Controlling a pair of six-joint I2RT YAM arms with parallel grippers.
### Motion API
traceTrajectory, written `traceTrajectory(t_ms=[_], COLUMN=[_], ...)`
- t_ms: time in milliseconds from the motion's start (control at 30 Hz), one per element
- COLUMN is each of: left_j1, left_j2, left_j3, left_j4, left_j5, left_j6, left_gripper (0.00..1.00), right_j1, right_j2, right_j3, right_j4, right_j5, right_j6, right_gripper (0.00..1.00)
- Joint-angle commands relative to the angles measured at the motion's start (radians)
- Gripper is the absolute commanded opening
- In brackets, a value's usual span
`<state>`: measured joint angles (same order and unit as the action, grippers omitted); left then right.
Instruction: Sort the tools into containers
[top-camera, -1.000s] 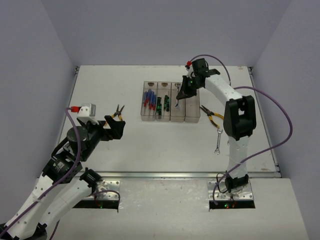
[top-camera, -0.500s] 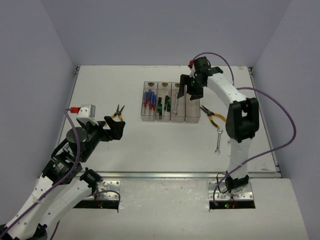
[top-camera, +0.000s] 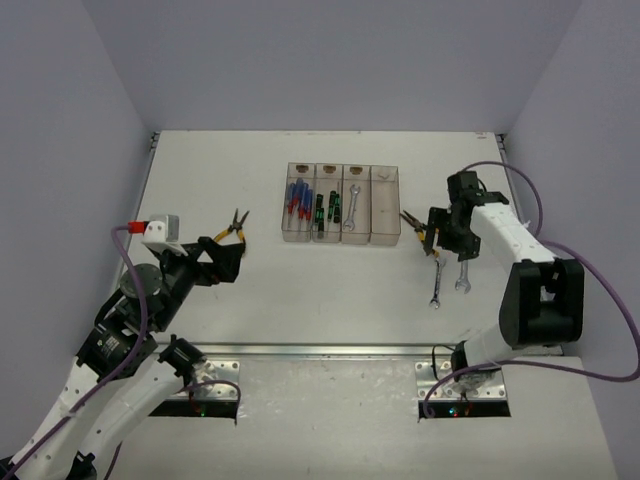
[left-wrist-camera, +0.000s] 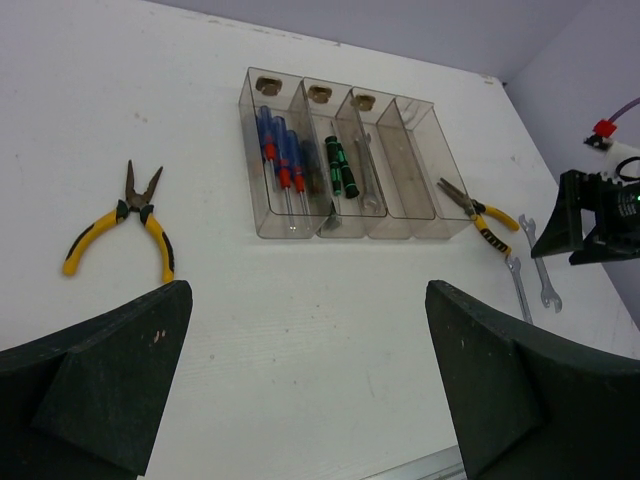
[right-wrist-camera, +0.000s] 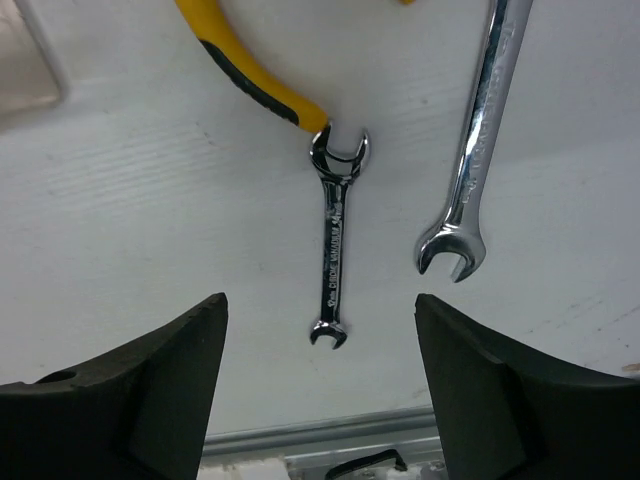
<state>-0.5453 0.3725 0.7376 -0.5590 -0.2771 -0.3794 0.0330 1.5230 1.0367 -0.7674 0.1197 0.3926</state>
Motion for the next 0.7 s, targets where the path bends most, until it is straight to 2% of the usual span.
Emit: traceTrajectory(t_ms=[0, 333, 533, 633, 667], left_j1=[-0.012, -0.033, -0.039, -0.042, -0.043], left_j2=[-0.006, 0.001, 0.018, 0.023, 0.024], left_j3=[-0.007, -0.007, -0.007, -0.007, -0.007], left_j4=[0.041, 0.042, 0.044, 0.044, 0.045], left_j5=[-0.006, -0.009, -0.004, -0.003, -0.002], left_j6=[-0.010, -0.012, -0.012, -0.012, -0.012], left_gripper=[1.00, 1.00, 1.00, 1.00, 1.00], right_j1=[0.003, 0.002, 0.001, 0.001, 0.001], right_j2=[0.046, 0.153, 0.264, 0.288, 0.298], right_j3=[-0.046, -0.117, -0.134, -0.137, -0.137], right_j4=[0.009, 0.061, 0.137, 0.144, 0.144], right_j5=[0.071, -0.063, -0.083, -0.078, -0.082], right_j6=[-0.038, -0.068, -0.075, -0.080, -0.083], right_gripper=[0.74, 0.61, 0.45, 0.34, 0.27])
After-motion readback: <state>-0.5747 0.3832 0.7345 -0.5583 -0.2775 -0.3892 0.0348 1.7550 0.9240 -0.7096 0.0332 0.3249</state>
